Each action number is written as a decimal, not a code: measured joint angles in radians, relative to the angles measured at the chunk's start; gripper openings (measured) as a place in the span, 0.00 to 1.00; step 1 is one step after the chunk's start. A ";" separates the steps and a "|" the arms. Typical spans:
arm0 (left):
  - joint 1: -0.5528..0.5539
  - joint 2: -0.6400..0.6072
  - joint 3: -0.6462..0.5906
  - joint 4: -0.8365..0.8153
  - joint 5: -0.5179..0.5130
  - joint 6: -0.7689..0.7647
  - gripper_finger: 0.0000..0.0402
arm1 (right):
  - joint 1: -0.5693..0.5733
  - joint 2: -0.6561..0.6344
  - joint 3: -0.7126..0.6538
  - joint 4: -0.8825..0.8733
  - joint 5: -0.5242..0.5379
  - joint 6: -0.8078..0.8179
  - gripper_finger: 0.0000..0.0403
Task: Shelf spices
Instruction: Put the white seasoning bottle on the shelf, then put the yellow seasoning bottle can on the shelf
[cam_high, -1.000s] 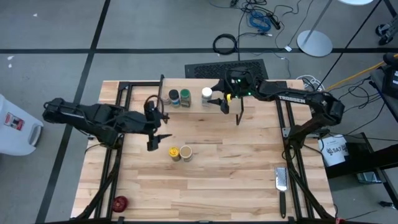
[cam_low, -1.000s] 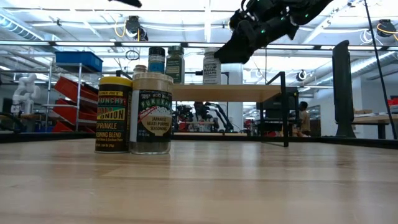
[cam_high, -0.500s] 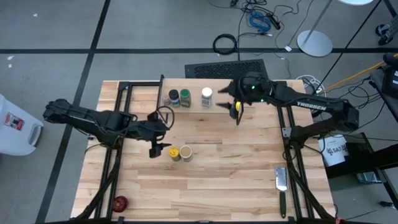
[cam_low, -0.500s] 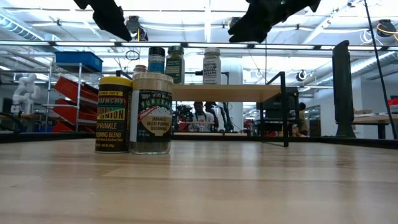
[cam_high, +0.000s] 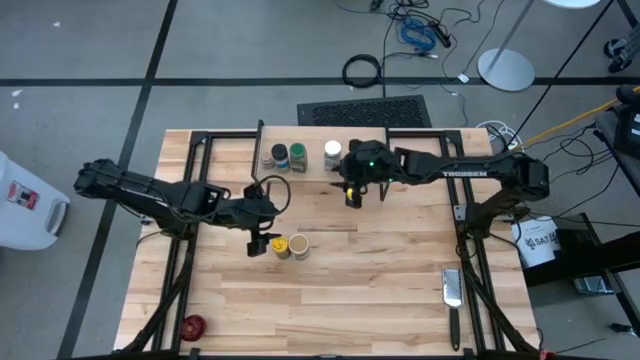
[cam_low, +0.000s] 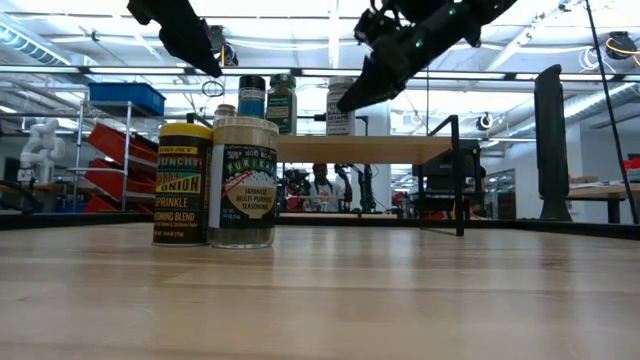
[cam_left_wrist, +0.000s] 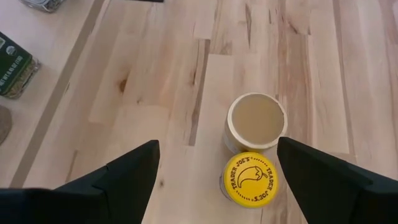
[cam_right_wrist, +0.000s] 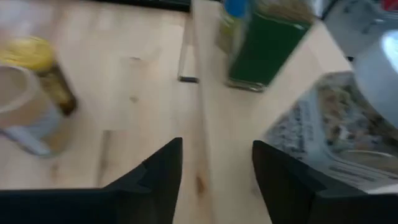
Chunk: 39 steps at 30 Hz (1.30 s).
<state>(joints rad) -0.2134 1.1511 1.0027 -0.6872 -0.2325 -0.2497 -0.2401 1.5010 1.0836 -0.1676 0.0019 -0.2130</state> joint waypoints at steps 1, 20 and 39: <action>0.000 0.000 0.000 0.000 0.000 0.000 0.84 | 0.000 0.006 0.000 0.006 0.018 -0.006 0.42; 0.000 0.000 0.000 -0.003 -0.003 0.000 0.84 | -0.006 0.014 0.000 0.015 0.080 -0.031 0.21; -0.018 0.027 -0.006 0.001 -0.001 -0.034 0.84 | 0.018 -0.006 0.000 -0.046 0.072 0.010 0.21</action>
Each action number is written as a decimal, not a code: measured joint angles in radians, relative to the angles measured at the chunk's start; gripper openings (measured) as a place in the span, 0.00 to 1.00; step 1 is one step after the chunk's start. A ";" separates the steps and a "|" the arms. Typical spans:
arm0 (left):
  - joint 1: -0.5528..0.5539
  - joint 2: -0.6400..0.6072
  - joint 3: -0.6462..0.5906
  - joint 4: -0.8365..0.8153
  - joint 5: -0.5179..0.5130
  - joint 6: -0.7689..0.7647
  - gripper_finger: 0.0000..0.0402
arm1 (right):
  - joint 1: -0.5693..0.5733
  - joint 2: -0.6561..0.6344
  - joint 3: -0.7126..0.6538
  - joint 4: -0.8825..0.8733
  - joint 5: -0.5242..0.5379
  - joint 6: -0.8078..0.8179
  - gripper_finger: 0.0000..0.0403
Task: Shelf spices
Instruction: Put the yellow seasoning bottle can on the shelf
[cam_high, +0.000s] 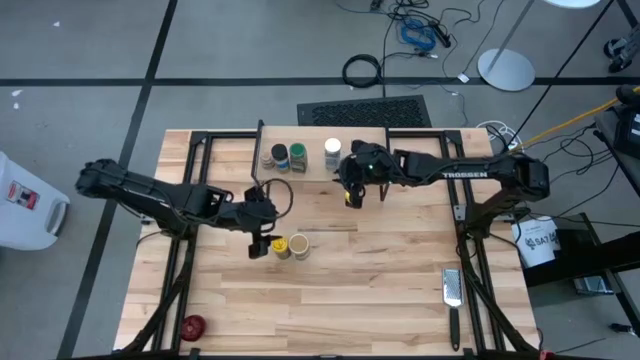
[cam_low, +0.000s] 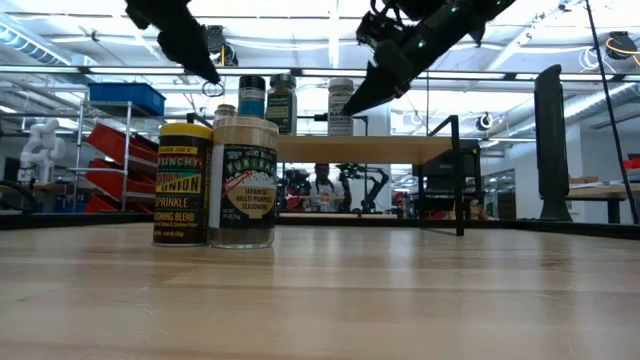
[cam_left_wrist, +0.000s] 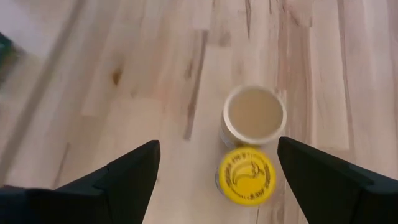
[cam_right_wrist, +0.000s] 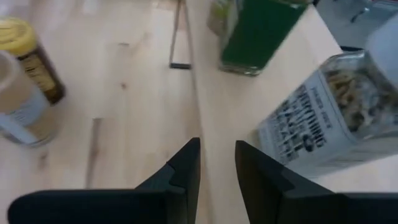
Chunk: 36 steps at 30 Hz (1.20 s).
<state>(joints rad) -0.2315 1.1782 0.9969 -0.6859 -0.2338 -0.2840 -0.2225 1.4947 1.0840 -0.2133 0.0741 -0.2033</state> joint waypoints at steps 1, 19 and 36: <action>-0.007 0.010 -0.006 0.000 0.002 0.000 0.84 | 0.012 -0.004 0.000 -0.001 0.000 0.008 0.21; -0.088 0.159 -0.073 0.087 0.030 -0.023 0.84 | 0.152 -0.084 0.001 -0.080 -0.001 0.054 0.21; -0.082 0.228 -0.073 0.080 0.022 0.011 0.81 | 0.152 -0.084 0.001 -0.104 -0.001 0.043 0.21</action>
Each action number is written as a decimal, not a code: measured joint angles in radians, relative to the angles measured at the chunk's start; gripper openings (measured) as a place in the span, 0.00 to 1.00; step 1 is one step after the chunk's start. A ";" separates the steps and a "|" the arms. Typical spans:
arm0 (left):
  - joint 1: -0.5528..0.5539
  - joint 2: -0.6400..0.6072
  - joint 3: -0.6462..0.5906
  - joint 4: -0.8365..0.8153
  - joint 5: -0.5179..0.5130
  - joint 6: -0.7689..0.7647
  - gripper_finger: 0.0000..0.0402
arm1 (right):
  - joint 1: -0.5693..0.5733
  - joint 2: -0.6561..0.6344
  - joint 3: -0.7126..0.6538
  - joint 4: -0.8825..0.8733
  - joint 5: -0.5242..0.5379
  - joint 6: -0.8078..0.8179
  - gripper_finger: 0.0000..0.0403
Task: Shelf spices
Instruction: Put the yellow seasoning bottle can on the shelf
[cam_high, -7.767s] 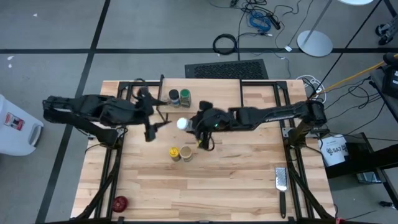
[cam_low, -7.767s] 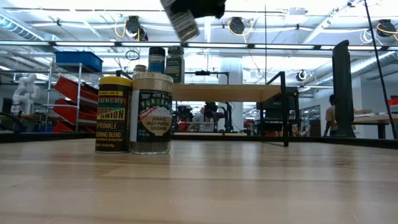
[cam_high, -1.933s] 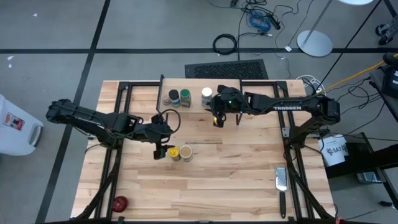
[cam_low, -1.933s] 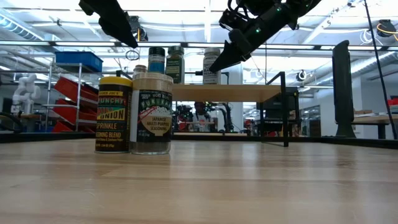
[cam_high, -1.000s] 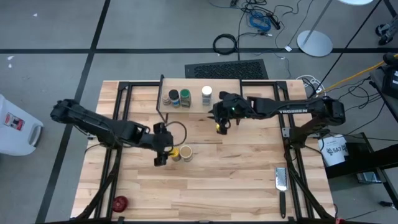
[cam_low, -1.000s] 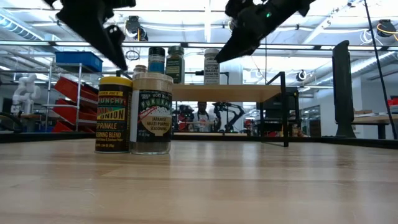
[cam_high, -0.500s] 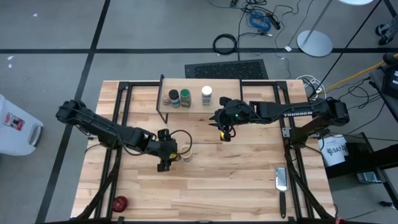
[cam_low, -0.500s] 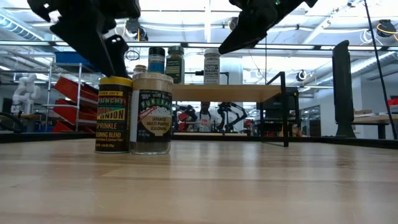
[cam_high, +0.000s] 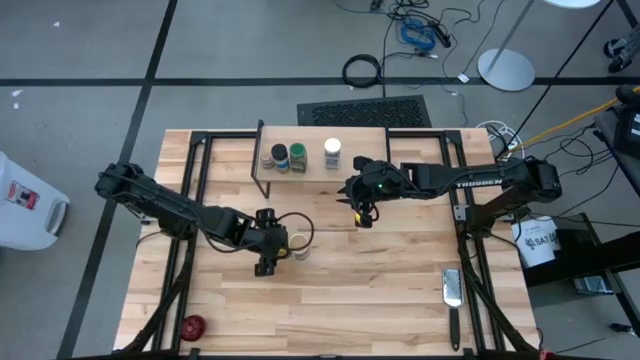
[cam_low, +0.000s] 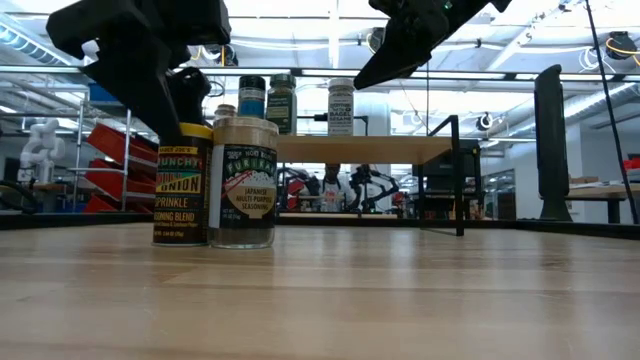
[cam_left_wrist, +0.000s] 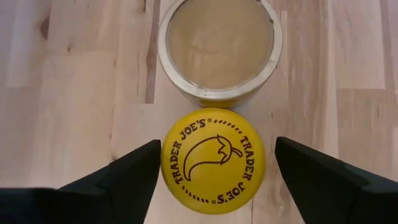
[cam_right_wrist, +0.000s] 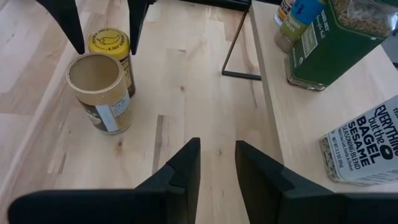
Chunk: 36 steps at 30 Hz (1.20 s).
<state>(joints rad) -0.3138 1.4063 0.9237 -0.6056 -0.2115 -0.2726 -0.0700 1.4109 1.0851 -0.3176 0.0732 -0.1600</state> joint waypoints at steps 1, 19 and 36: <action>0.000 0.000 0.000 0.000 0.000 0.000 0.79 | 0.000 0.000 0.000 0.000 0.000 0.000 0.21; 0.001 -0.003 0.001 -0.004 0.028 0.016 0.61 | 0.000 0.000 0.000 -0.002 0.000 0.018 0.21; -0.001 -0.008 0.257 -0.289 0.072 -0.002 0.61 | 0.000 0.000 -0.001 0.020 0.006 0.108 0.21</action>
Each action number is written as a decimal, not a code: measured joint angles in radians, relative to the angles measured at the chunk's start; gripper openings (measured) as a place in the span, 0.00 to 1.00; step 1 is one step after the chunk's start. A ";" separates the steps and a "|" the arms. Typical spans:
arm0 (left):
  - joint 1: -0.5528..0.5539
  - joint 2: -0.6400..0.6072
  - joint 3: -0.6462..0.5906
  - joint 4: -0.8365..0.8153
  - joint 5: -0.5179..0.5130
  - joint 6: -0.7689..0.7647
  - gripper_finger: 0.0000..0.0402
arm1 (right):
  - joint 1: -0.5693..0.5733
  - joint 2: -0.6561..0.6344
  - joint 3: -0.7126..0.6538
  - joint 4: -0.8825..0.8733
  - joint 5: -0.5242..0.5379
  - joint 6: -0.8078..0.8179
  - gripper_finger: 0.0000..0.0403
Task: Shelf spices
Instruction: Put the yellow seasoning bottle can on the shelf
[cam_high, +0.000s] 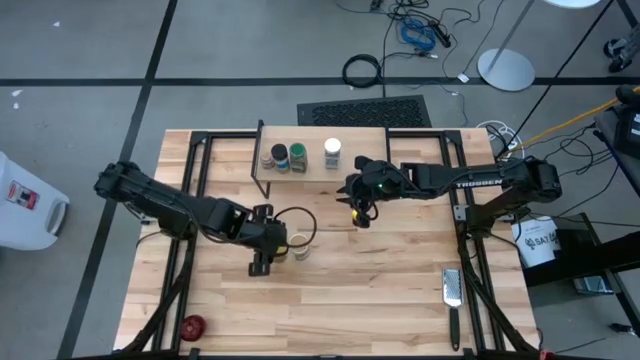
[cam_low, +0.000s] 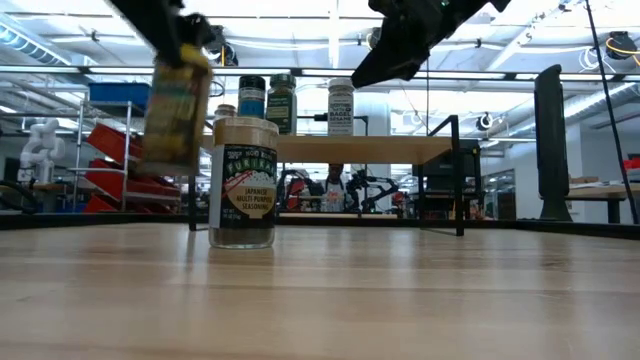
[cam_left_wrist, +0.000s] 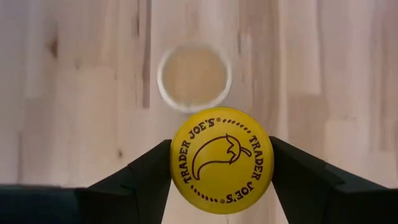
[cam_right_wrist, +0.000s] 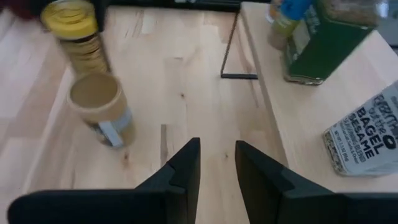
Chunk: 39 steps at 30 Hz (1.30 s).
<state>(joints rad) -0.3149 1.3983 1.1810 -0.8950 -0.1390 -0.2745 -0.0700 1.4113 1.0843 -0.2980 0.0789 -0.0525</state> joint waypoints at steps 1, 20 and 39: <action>0.000 0.000 0.020 -0.004 -0.002 0.001 0.61 | 0.000 0.000 0.000 0.008 0.006 0.025 0.21; 0.018 -0.001 0.179 -0.013 -0.124 0.074 0.61 | 0.148 -0.026 -0.001 0.220 0.050 0.023 0.35; 0.145 -0.001 0.210 0.063 -0.142 0.080 0.61 | 0.170 0.054 0.000 0.373 0.046 0.044 0.75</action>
<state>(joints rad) -0.1703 1.3975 1.3914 -0.8320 -0.2812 -0.1945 0.1001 1.4651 1.0843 0.0754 0.1253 -0.0086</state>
